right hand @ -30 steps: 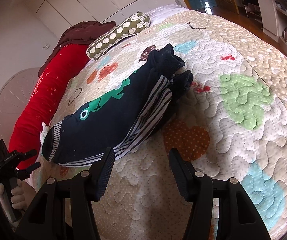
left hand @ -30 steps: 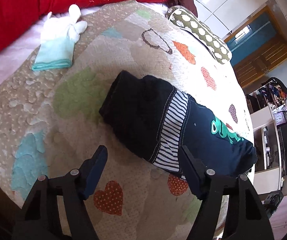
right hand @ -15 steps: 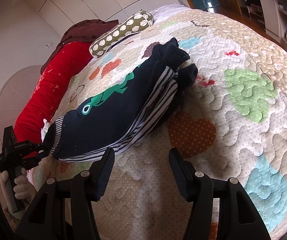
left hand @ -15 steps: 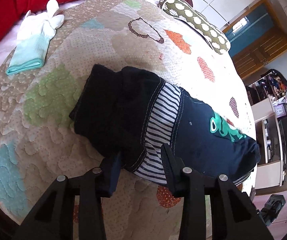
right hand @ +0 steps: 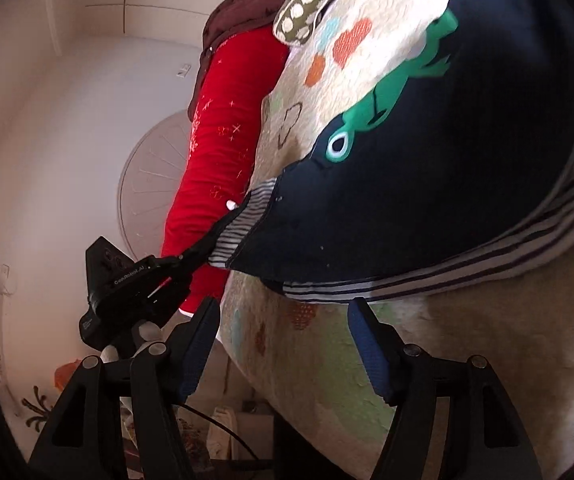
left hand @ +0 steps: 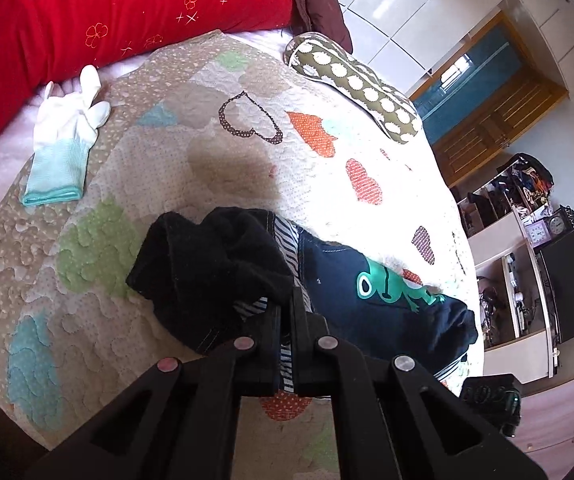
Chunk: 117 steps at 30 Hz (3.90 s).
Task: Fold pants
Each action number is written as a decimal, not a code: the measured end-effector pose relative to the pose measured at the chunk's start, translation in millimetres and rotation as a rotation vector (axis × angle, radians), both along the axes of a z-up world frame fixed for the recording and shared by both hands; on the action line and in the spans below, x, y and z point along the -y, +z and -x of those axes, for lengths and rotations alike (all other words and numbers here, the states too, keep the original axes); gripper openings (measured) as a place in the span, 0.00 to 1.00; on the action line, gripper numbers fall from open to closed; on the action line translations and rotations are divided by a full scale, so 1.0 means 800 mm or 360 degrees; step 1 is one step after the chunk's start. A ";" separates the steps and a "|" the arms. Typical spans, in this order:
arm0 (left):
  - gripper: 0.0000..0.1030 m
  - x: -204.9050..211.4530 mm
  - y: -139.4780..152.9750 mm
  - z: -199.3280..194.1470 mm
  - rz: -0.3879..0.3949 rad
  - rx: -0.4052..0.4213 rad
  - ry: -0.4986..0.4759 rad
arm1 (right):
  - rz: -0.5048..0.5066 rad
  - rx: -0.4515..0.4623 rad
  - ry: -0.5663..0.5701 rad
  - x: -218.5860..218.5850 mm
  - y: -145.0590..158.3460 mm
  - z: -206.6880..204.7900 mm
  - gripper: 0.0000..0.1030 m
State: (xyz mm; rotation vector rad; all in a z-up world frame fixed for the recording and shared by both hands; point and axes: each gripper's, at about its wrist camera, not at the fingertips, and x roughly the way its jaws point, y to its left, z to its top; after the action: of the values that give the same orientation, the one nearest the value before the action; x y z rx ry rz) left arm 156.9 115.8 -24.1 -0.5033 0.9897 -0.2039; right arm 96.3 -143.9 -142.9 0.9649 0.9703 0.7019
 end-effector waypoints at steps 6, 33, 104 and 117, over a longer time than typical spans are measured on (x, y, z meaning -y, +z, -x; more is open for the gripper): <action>0.03 0.001 0.006 0.000 0.0008 0.0021 0.0008 | 0.0045 -0.0062 -0.0046 -0.031 -0.013 -0.031 0.70; 0.03 0.012 0.007 -0.183 -0.0353 -0.0008 0.0121 | 0.1004 0.0163 -0.0471 0.084 0.107 -0.160 0.05; 0.40 -0.128 -0.040 0.152 -0.0291 0.0133 0.0425 | 0.1061 -0.0123 -0.0682 0.168 0.066 -0.167 0.67; 0.40 -0.099 -0.054 0.139 -0.0240 0.0097 0.0294 | 0.1208 -0.0078 -0.0694 0.181 0.078 -0.099 0.07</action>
State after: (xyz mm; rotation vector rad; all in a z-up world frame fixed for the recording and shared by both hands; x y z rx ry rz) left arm 45.6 195.4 -67.5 -0.4449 0.8859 0.0205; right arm 175.3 -288.8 -80.8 0.4838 0.9187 -0.0752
